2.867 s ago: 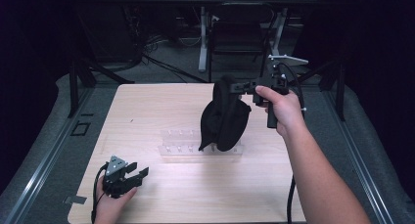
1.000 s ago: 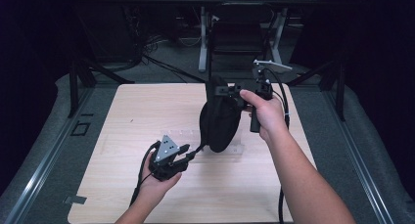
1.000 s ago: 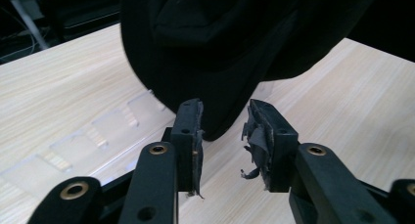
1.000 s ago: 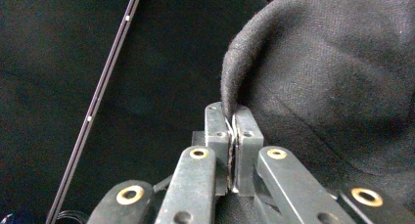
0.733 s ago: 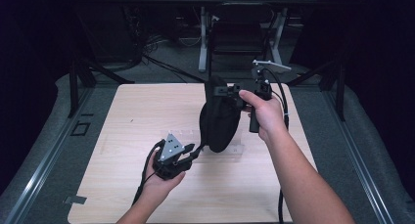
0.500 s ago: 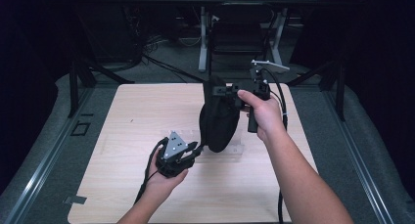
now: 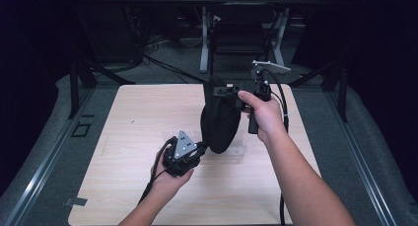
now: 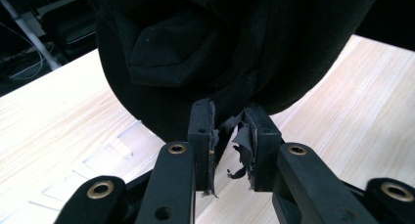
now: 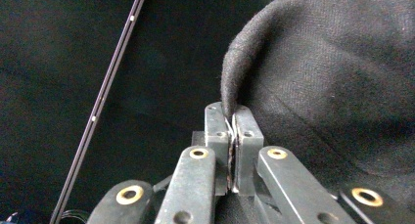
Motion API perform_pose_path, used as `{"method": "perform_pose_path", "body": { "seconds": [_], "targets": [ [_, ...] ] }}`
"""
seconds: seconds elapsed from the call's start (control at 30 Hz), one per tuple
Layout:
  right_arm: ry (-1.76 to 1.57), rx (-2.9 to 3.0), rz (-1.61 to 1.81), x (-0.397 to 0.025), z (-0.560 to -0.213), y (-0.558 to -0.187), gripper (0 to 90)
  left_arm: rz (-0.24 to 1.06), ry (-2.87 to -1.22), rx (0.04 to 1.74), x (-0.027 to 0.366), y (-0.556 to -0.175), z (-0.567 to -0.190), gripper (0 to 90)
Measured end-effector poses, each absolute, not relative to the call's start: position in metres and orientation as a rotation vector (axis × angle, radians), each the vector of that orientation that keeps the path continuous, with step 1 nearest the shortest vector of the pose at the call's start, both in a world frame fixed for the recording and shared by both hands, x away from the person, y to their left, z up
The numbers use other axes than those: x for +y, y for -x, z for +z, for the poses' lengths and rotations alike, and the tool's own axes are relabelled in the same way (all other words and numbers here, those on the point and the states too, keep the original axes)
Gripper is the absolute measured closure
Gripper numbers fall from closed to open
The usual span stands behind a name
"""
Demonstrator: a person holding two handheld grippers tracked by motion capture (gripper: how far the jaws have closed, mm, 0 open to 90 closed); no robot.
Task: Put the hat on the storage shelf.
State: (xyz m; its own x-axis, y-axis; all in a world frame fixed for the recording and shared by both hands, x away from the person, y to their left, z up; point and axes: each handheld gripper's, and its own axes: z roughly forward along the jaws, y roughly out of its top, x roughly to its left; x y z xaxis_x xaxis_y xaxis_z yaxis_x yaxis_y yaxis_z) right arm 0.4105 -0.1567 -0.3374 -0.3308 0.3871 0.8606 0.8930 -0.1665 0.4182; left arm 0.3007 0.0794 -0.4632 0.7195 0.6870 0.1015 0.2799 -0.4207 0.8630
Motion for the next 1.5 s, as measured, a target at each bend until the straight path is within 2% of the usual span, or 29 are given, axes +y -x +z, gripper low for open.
{"method": "perform_pose_path", "body": {
  "seconds": [0.5, 0.67, 0.8, 1.5],
  "targets": [
    [1.444, -1.664, -1.506, -0.153, -0.337, -0.409, 86.9, 0.607, -2.048, 0.715, 0.08, -0.299, -0.464, 82.3],
    [1.423, -1.649, -1.52, -0.155, -0.335, -0.407, 80.4, 0.622, -2.047, 0.706, 0.079, -0.297, -0.466, 82.6],
    [1.398, -1.64, -1.555, -0.158, -0.332, -0.405, 79.5, 0.632, -2.047, 0.704, 0.08, -0.297, -0.466, 83.0],
    [1.439, -1.771, -1.613, -0.179, -0.323, -0.389, 78.0, 0.679, -2.049, 0.727, 0.101, -0.297, -0.474, 84.7]
  ]
}}
